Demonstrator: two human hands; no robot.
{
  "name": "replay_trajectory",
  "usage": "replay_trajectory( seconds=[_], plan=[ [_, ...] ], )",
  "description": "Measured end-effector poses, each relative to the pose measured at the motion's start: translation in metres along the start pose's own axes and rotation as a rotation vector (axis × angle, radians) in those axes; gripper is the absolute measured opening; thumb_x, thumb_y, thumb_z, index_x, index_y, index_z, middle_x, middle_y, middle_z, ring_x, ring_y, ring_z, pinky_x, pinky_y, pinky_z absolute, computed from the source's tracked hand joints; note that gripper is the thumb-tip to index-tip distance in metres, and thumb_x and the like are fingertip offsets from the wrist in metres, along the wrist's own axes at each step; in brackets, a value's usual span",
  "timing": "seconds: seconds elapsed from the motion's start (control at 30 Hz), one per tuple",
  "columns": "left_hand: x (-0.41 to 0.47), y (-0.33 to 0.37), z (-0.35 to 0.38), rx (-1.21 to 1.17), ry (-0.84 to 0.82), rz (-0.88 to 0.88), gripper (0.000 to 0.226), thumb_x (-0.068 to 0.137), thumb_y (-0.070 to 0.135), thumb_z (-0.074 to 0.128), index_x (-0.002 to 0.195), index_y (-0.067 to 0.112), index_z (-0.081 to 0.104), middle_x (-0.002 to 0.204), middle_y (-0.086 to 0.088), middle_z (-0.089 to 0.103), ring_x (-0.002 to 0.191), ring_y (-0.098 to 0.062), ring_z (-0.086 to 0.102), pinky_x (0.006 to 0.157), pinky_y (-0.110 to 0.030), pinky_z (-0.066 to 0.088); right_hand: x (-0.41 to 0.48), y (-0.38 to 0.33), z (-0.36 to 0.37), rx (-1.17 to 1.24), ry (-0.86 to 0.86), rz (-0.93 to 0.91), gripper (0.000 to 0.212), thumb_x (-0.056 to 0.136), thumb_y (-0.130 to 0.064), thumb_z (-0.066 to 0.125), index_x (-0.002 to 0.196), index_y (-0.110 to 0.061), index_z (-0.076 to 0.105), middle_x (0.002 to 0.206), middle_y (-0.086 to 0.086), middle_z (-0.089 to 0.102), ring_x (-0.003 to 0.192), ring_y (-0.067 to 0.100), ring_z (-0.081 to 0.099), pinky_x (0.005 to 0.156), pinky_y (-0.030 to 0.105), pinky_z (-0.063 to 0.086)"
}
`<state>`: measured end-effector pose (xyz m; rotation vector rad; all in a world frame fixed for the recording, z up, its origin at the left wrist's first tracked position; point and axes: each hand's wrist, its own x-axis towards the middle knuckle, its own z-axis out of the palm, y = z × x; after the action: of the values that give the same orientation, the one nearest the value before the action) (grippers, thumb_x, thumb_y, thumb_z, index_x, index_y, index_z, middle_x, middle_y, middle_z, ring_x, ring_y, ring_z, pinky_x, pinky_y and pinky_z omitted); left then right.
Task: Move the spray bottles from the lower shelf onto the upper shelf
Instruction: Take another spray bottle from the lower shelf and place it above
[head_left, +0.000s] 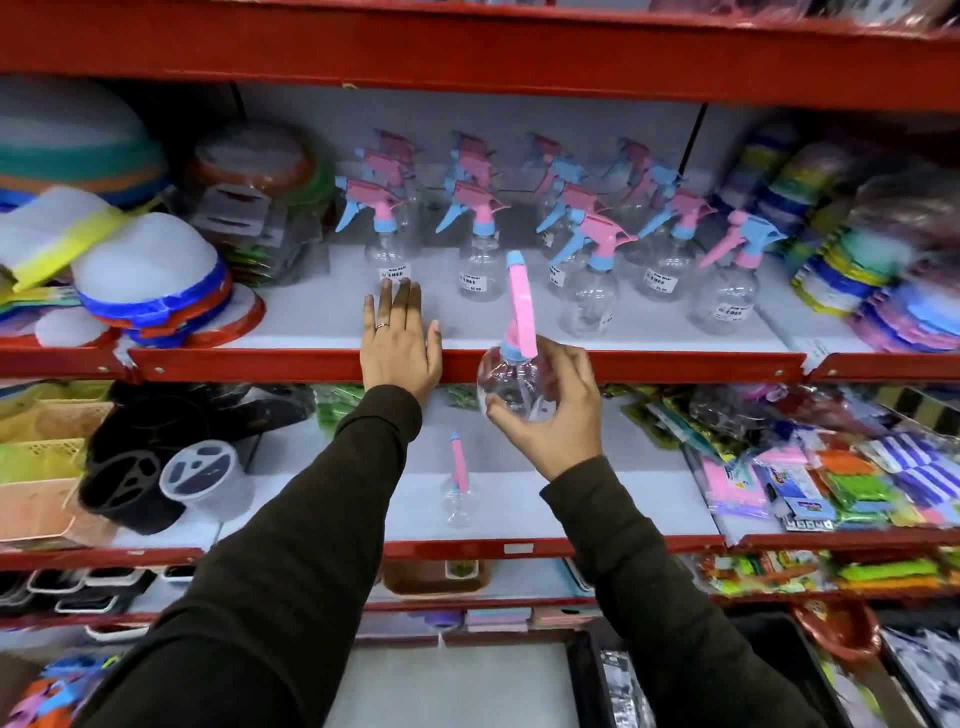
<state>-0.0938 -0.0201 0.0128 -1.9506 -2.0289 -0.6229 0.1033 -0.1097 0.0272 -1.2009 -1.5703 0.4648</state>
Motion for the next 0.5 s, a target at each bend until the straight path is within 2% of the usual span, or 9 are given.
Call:
replay_trajectory(
  seconds=[0.1,0.2,0.3,0.4,0.5],
  plan=[
    [0.001,0.0,-0.001,-0.004,-0.003,0.01,0.063,0.102,0.036,0.021,0.156,0.003,0.024,0.165,-0.012,0.025,0.156,-0.028,0.008,0.127,-0.046,0.003,0.027,-0.013,0.006,0.026,0.037,-0.032,0.067,0.063,-0.04,0.077,0.125,-0.021,0.062,0.111,-0.004,0.054,0.1,-0.007,0.053,0.089,0.001,0.038],
    [0.001,-0.002,-0.001,-0.013,0.003,0.026,0.064,0.101,0.036,0.019,0.155,0.003,0.024,0.165,-0.012,0.024,0.156,-0.029,0.009,0.127,-0.045,0.003,0.052,-0.022,0.018,0.042,0.062,-0.03,0.066,0.062,-0.034,0.081,0.123,-0.027,0.057,0.111,-0.008,0.055,0.101,-0.015,0.05,0.081,-0.002,0.035],
    [0.002,-0.004,0.001,-0.017,-0.001,0.031,0.065,0.1,0.037,0.016,0.156,0.004,0.023,0.165,-0.013,0.022,0.156,-0.028,0.007,0.127,-0.045,0.002,0.073,-0.02,0.031,0.056,0.086,0.009,0.07,0.06,-0.04,0.082,0.12,-0.029,0.049,0.113,-0.007,0.06,0.1,-0.005,0.055,0.078,0.002,0.04],
    [0.003,-0.005,0.004,-0.007,0.001,0.035,0.066,0.1,0.038,0.014,0.156,0.004,0.023,0.165,-0.013,0.023,0.156,-0.029,0.007,0.127,-0.046,0.002,0.087,-0.009,0.042,0.021,0.081,0.051,0.07,0.061,-0.047,0.08,0.119,-0.023,0.048,0.115,-0.005,0.061,0.102,0.009,0.058,0.085,0.018,0.047],
    [0.003,-0.005,0.006,-0.017,0.036,0.037,0.066,0.1,0.038,0.014,0.154,0.003,0.028,0.163,-0.013,0.028,0.155,-0.029,0.012,0.127,-0.046,0.005,0.098,0.005,0.05,-0.031,0.047,0.092,0.067,0.066,-0.044,0.083,0.119,-0.019,0.05,0.116,-0.003,0.063,0.102,0.013,0.059,0.084,0.017,0.042]
  ],
)
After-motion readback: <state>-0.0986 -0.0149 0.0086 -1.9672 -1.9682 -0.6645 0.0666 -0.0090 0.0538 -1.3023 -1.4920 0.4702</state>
